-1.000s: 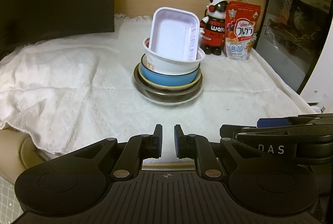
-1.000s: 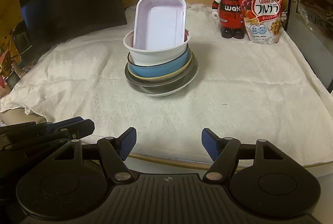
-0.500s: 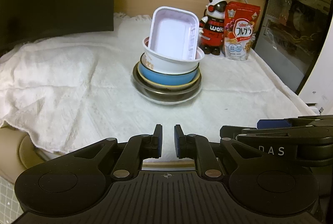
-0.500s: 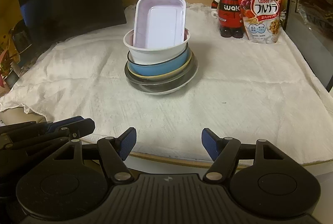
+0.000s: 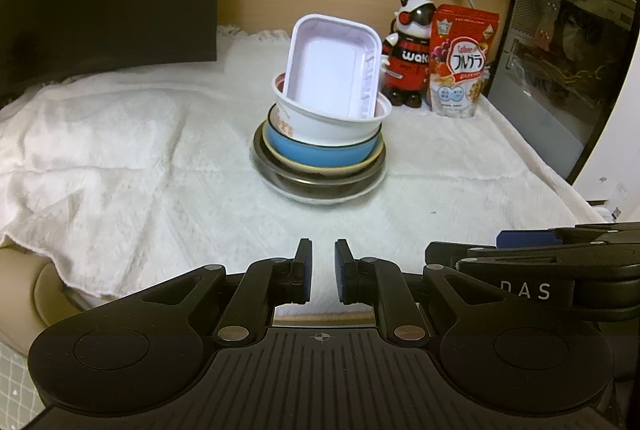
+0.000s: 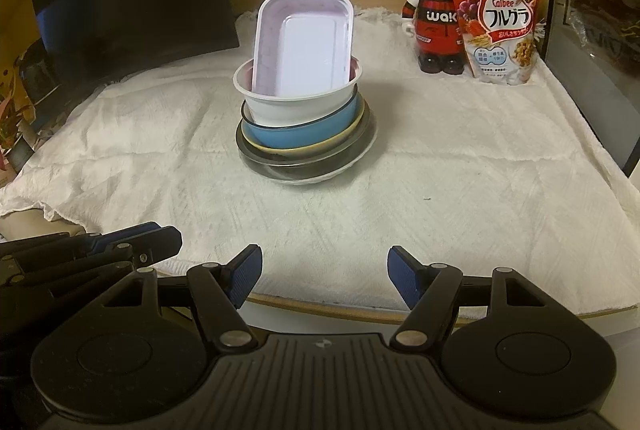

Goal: Organize plates and bowls

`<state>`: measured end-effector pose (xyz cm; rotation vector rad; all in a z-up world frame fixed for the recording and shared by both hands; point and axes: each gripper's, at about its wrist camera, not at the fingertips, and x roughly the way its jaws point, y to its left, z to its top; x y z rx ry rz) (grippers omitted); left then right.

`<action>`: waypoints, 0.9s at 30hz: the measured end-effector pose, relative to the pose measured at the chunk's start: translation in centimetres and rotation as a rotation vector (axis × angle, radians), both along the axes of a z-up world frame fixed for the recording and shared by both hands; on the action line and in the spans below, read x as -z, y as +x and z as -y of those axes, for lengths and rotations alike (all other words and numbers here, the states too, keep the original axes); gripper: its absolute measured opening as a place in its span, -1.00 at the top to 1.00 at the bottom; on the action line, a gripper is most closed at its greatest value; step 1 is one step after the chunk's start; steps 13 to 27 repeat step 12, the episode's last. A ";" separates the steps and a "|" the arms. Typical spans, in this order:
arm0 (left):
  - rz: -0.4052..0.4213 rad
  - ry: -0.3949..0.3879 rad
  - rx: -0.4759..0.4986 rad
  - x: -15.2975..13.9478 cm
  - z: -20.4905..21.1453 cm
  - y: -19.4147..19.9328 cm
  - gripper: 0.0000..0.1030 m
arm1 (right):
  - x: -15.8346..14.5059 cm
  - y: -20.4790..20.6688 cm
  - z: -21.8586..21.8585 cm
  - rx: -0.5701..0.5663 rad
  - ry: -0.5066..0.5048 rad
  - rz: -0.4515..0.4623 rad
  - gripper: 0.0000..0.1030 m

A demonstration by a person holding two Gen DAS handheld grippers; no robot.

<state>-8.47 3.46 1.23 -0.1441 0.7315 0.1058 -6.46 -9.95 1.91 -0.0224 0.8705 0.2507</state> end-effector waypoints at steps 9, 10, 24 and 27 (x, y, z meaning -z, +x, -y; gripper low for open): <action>0.002 -0.005 0.001 0.1 0.0 0.6 0.71 | 0.0 0.2 0.2 -0.001 -0.002 0.001 -0.36; 0.005 -0.004 0.002 0.1 0.1 0.6 0.71 | 0.0 0.3 0.2 0.001 -0.003 0.001 -0.36; 0.006 -0.012 0.010 0.2 0.0 0.9 0.71 | 0.1 0.5 0.1 0.008 -0.006 -0.001 -0.36; 0.006 -0.012 0.010 0.2 0.0 0.9 0.71 | 0.1 0.5 0.1 0.008 -0.006 -0.001 -0.36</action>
